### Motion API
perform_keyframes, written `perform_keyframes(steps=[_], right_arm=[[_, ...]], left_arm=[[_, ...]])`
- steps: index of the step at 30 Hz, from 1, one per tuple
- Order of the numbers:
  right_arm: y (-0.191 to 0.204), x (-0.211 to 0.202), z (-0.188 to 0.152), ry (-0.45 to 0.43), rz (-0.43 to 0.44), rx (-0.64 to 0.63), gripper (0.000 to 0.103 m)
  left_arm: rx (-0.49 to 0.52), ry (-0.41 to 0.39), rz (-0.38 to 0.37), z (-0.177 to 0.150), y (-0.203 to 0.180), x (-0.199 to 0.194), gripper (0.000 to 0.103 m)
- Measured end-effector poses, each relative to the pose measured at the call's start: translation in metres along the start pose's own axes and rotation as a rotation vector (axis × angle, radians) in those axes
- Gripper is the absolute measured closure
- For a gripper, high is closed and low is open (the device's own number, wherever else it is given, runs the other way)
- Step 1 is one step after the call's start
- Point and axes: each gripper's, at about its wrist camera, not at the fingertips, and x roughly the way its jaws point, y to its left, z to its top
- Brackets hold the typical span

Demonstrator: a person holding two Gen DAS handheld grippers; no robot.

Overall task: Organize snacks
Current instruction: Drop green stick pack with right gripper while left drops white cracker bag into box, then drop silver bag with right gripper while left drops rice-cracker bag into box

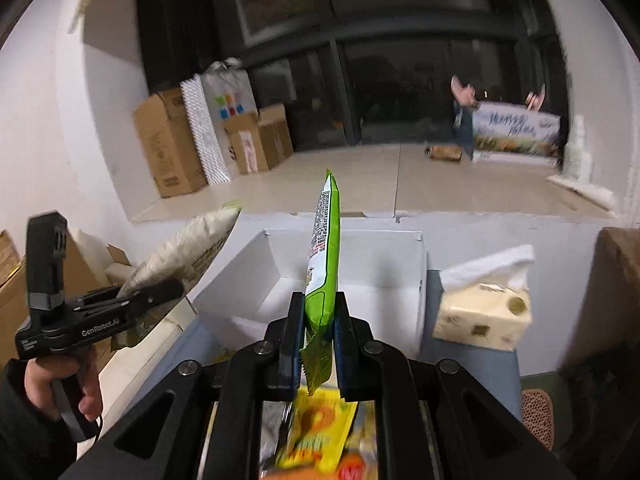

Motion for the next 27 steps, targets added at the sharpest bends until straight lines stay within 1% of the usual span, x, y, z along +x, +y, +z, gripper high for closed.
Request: perform_keyframes(steps=[2, 3, 4, 5, 6, 7, 8, 9, 11, 14, 17, 19, 22, 24, 26, 27], right_arm=[[-0.003, 0.027, 0.014, 0.029, -0.06, -0.017, 0.09], [-0.006, 0.036, 0.018, 0.034, -0.072, -0.014, 0.09], [-0.009, 0.047, 0.022, 0.046, -0.078, -0.006, 0.09], [-0.012, 0.058, 0.026, 0.062, -0.071, 0.002, 0.088], [-0.016, 0.071, 0.027, 0.092, -0.065, 0.005, 0.068], [-0.018, 0.079, 0.028, 0.115, -0.088, 0.011, 0.046], [-0.021, 0.084, 0.027, 0.12, -0.112, 0.019, 0.005], [-0.023, 0.082, 0.023, 0.091, -0.103, 0.027, 0.0], [-0.026, 0.073, 0.018, 0.053, -0.086, 0.04, 0.0], [-0.029, 0.056, 0.011, 0.032, -0.049, 0.075, 0.0], [-0.032, 0.034, 0.009, 0.01, 0.015, 0.129, 0.0], [-0.031, 0.009, 0.004, -0.029, 0.06, 0.152, 0.0], [-0.026, -0.03, -0.01, -0.094, 0.121, 0.159, 0.0], [-0.022, -0.051, -0.022, -0.114, 0.157, 0.161, 0.0], [-0.018, -0.072, -0.038, -0.119, 0.18, 0.161, 0.0], [-0.016, -0.082, -0.046, -0.124, 0.181, 0.159, 0.0]], left_arm=[[-0.014, 0.016, 0.046, 0.013, -0.001, 0.022, 0.066], [-0.008, 0.039, 0.074, 0.019, -0.002, 0.037, 0.063], [-0.012, 0.054, 0.087, 0.022, -0.001, 0.048, 0.055], [-0.019, 0.079, 0.106, 0.024, -0.001, 0.061, 0.045], [-0.014, 0.107, 0.124, 0.024, 0.001, 0.072, 0.021], [-0.015, 0.102, 0.137, 0.022, 0.004, 0.075, 0.006], [-0.017, 0.094, 0.144, 0.021, 0.005, 0.076, 0.003], [-0.024, 0.082, 0.138, 0.019, 0.007, 0.073, 0.001], [-0.044, 0.067, 0.106, 0.014, 0.013, 0.067, 0.0], [-0.068, 0.051, 0.084, 0.007, 0.021, 0.046, 0.0], [-0.064, -0.009, 0.06, -0.001, 0.023, 0.01, 0.0], [-0.047, -0.06, 0.041, -0.009, 0.02, -0.019, 0.0], [0.002, -0.134, -0.032, -0.031, 0.011, -0.061, 0.0], [0.046, -0.145, -0.042, -0.046, 0.003, -0.082, 0.0], [0.065, -0.129, -0.069, -0.059, -0.003, -0.096, 0.0], [0.073, -0.107, -0.098, -0.07, -0.006, -0.105, 0.0]])
